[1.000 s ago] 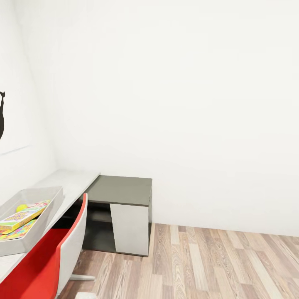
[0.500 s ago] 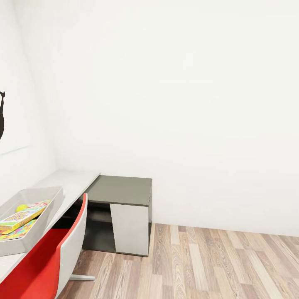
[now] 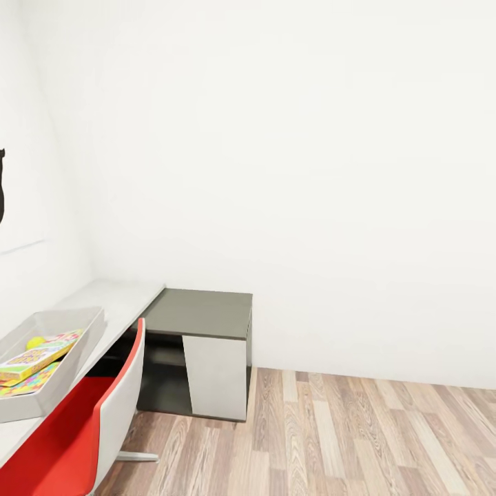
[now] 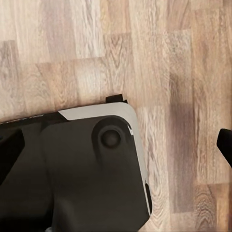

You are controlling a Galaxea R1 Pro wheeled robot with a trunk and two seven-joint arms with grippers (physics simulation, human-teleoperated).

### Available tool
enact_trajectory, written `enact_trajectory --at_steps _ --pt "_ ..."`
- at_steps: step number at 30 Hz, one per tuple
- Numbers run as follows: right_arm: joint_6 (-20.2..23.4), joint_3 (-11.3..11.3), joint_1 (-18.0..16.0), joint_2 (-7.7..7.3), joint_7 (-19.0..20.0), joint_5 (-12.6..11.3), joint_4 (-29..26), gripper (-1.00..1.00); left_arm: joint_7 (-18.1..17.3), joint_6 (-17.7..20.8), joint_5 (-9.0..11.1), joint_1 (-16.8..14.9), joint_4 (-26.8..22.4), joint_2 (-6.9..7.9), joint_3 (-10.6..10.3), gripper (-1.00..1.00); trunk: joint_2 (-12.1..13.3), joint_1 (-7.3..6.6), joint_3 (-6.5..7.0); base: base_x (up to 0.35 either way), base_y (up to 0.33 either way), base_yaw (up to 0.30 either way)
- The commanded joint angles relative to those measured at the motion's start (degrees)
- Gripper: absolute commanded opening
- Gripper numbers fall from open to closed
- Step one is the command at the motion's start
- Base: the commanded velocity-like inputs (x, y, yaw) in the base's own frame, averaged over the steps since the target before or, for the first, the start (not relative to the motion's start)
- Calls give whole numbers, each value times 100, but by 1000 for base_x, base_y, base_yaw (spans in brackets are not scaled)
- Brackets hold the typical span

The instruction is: Put all the toys in the child's room - the three board games (two on the bed and one on the table), the two jigsaw puzzles on the table, and the tennis ball on the table - inside the toy box on the table in the child's room.

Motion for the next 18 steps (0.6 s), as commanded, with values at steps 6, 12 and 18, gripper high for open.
enact_trajectory --at_steps 6,12,18 --pt "-31 -15 -2 12 25 -70 3 100 1 -188 -24 -1 11 -172 14 100 -4 2 -25 0 0 0" --pt "-28 -20 -2 11 23 -65 2 100 0 -221 -29 0 13 -260 3 100 -4 2 -27 0 0 0" --pt "-28 -19 -2 10 21 -55 2 100 0 -224 -31 0 12 -267 3 100 -4 2 -27 0 0 0"
